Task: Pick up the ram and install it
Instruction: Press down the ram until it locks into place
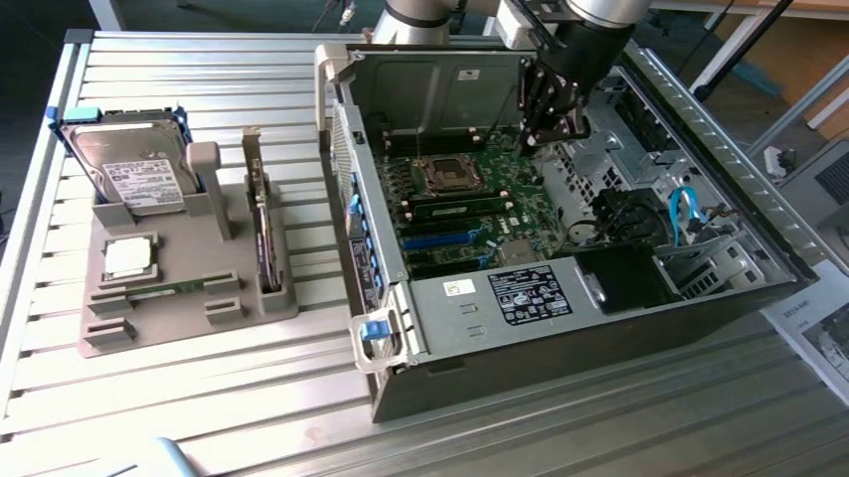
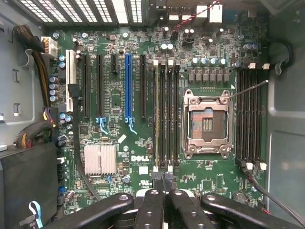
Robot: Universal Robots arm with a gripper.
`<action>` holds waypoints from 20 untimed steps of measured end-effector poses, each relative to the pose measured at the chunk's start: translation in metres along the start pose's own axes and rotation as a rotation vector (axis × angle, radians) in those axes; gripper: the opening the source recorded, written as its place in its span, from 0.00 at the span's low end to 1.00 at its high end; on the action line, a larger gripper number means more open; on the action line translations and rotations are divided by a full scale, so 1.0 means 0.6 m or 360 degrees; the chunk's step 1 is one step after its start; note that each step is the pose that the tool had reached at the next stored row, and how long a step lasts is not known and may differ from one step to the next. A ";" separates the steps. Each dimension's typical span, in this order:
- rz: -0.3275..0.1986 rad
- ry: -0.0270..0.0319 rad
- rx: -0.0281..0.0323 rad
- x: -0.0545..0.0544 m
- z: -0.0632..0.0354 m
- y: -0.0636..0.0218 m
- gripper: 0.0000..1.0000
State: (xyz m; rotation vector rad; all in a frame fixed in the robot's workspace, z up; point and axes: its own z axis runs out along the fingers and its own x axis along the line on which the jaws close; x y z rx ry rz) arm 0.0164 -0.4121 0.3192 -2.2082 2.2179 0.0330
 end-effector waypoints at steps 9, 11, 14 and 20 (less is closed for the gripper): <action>0.0001 -0.00002 0.00001 0.001 0.037 0.000 0.10; 0.0001 -0.00001 0.00001 0.001 0.043 0.000 0.10; 0.0001 0.00000 0.00000 0.001 0.049 0.000 0.10; 0.0002 0.00000 0.00000 0.001 0.062 0.000 0.10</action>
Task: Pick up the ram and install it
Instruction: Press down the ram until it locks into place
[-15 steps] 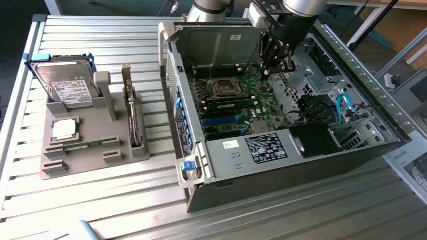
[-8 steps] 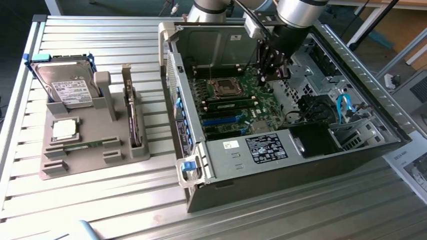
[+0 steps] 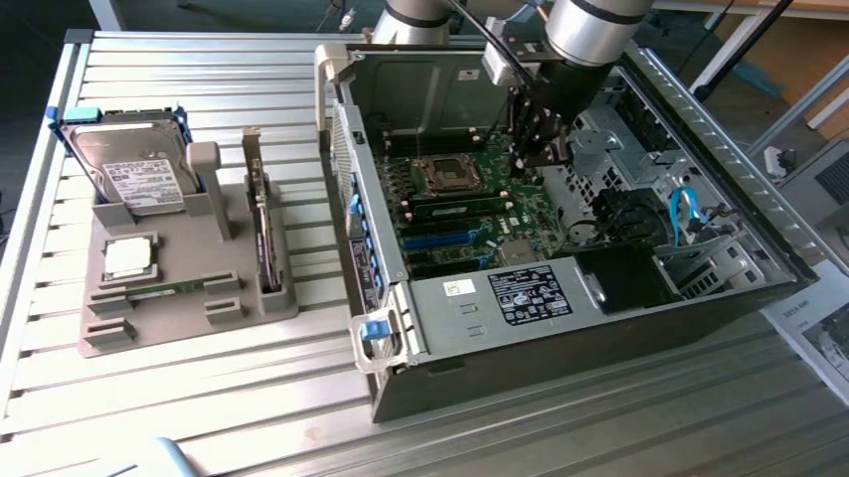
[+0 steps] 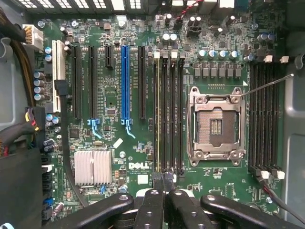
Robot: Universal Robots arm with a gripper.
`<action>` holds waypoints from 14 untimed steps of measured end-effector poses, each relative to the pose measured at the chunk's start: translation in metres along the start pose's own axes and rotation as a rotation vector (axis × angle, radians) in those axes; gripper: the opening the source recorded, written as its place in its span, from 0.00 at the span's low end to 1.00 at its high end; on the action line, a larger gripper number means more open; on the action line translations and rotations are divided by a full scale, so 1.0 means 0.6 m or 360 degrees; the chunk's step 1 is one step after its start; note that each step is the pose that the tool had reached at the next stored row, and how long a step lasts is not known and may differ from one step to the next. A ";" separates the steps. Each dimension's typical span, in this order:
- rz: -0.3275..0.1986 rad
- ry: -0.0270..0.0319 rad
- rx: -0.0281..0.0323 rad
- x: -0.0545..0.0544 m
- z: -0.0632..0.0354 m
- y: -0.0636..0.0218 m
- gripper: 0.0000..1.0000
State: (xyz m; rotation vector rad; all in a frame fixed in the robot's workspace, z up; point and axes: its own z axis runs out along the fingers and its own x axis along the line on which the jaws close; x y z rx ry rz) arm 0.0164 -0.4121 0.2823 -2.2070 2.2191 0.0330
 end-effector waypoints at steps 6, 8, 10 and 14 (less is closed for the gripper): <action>0.0001 -0.00001 0.00000 0.000 0.014 0.000 0.10; 0.0001 -0.00001 0.00000 0.000 0.019 0.000 0.10; 0.0001 0.00000 0.00000 0.001 0.023 0.000 0.10; 0.0002 0.00001 0.00001 0.001 0.032 0.000 0.10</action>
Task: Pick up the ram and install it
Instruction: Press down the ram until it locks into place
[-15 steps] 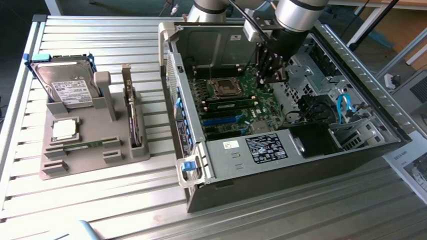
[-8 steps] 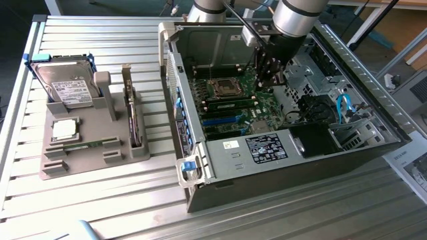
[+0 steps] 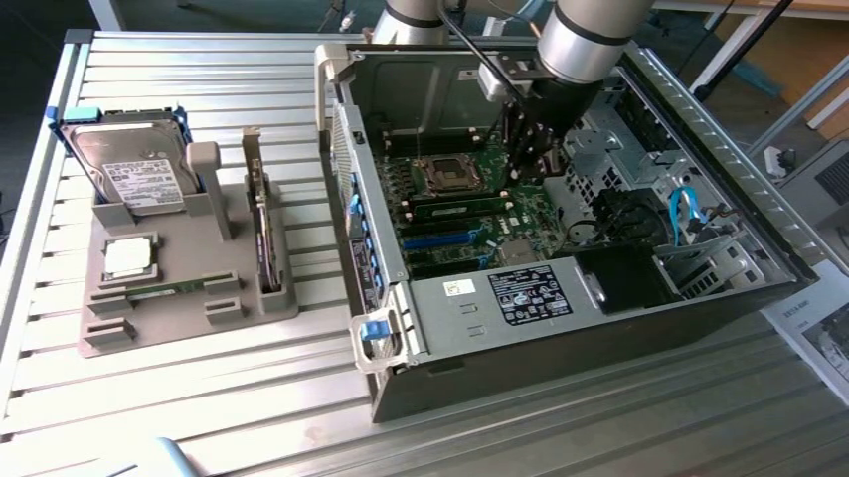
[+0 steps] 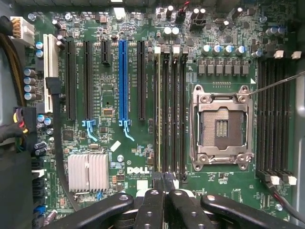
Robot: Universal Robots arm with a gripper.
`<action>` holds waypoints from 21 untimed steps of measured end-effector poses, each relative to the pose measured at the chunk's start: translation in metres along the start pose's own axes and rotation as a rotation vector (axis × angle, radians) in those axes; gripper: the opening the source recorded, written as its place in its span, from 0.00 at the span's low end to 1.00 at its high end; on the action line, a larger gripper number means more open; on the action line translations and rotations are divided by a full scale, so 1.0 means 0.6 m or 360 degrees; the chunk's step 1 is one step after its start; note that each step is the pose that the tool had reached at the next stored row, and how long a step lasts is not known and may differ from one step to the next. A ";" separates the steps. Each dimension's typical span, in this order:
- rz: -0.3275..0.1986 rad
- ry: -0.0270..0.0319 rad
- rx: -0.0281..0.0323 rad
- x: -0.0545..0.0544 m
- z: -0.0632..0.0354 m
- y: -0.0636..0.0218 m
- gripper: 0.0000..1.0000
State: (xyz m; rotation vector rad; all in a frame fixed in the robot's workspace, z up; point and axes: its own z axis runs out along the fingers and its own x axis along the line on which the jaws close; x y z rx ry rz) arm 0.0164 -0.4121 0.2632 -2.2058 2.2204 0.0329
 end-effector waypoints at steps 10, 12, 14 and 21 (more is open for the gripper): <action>0.0002 0.00001 0.00000 0.001 0.024 0.000 0.10; 0.0002 -0.00001 0.00000 0.001 0.024 -0.001 0.10; 0.0002 -0.00003 0.00001 0.000 0.024 -0.004 0.10; 0.0002 -0.00003 0.00001 0.001 0.024 -0.010 0.10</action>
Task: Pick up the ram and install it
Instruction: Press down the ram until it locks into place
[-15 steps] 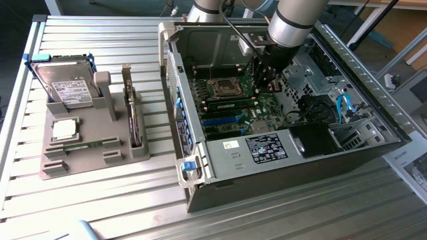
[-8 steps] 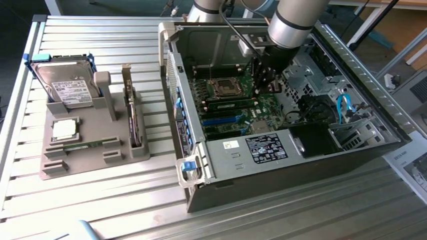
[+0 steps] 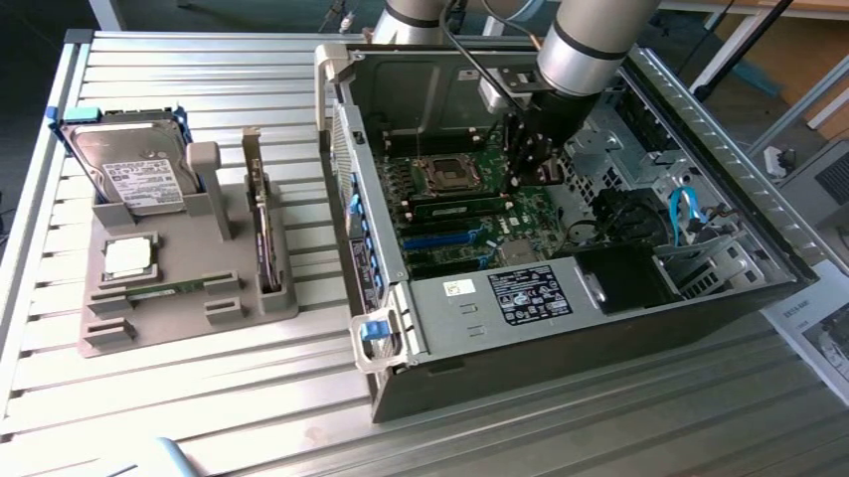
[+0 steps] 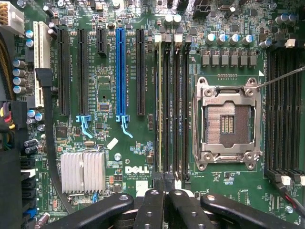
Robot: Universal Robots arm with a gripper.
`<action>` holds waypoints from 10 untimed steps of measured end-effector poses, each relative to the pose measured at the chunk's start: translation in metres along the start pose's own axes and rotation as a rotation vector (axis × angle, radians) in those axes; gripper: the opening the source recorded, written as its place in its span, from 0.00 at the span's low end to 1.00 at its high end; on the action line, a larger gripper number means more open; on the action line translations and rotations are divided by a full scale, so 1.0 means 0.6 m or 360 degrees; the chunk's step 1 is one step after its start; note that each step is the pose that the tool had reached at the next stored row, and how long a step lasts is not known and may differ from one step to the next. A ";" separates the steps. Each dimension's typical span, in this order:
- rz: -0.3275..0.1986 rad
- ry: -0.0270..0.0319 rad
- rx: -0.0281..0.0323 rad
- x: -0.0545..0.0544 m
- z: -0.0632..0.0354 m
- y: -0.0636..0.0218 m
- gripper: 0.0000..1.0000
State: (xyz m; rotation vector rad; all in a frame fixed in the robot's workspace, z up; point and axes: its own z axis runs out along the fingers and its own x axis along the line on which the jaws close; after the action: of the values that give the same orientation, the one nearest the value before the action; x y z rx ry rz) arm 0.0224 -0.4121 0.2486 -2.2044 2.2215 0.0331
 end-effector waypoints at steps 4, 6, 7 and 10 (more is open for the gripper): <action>0.0000 0.00002 0.00000 0.000 0.014 0.000 0.10; 0.0000 0.00004 0.00000 0.000 0.015 0.000 0.10; 0.0000 0.00004 -0.00001 0.000 0.015 0.000 0.10; 0.0000 -0.00002 0.00001 0.000 0.017 0.000 0.10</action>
State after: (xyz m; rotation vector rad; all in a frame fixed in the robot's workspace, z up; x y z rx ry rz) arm 0.0225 -0.4120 0.2382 -2.2044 2.2213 0.0332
